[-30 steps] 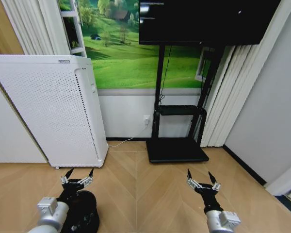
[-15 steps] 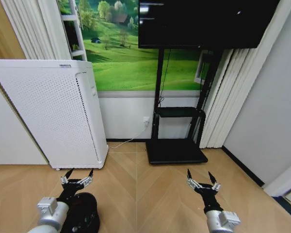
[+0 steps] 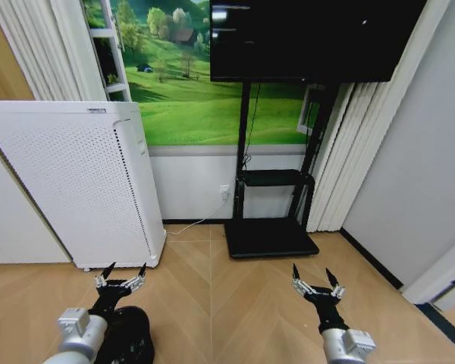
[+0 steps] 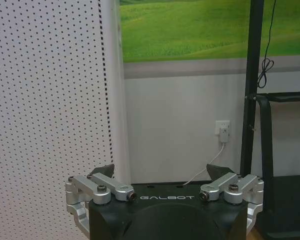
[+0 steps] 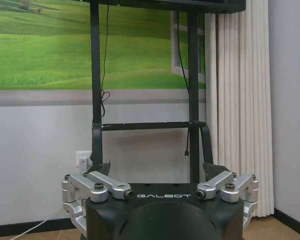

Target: Pick up the trash bin and place the garbage on the floor into it.

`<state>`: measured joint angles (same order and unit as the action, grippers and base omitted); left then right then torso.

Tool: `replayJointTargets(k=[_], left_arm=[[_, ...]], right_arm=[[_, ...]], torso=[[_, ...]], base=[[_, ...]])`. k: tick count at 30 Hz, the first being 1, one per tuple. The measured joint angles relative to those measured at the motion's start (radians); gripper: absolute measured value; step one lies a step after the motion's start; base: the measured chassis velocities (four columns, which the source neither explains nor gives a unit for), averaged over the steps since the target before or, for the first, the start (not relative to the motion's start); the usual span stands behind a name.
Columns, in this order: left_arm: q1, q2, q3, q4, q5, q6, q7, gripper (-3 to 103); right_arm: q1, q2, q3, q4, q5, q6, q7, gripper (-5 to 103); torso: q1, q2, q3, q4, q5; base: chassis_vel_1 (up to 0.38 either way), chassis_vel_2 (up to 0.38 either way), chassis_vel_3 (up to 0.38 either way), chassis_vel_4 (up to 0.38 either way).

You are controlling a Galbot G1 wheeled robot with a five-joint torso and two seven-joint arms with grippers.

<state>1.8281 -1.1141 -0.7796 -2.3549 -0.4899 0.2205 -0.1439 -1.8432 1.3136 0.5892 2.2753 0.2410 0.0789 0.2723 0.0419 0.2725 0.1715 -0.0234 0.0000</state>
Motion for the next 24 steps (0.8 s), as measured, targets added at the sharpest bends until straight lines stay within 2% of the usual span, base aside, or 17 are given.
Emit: replayJointTargets(k=[24], left_arm=[[0.0,0.0,0.0,0.0,0.0,0.0,0.0,100]], right_arm=[[0.0,0.0,0.0,0.0,0.0,0.0,0.0,100]], torso=[[0.029,0.087,0.058,0.0,0.0]], base=[[0.0,0.0,0.0,0.0]])
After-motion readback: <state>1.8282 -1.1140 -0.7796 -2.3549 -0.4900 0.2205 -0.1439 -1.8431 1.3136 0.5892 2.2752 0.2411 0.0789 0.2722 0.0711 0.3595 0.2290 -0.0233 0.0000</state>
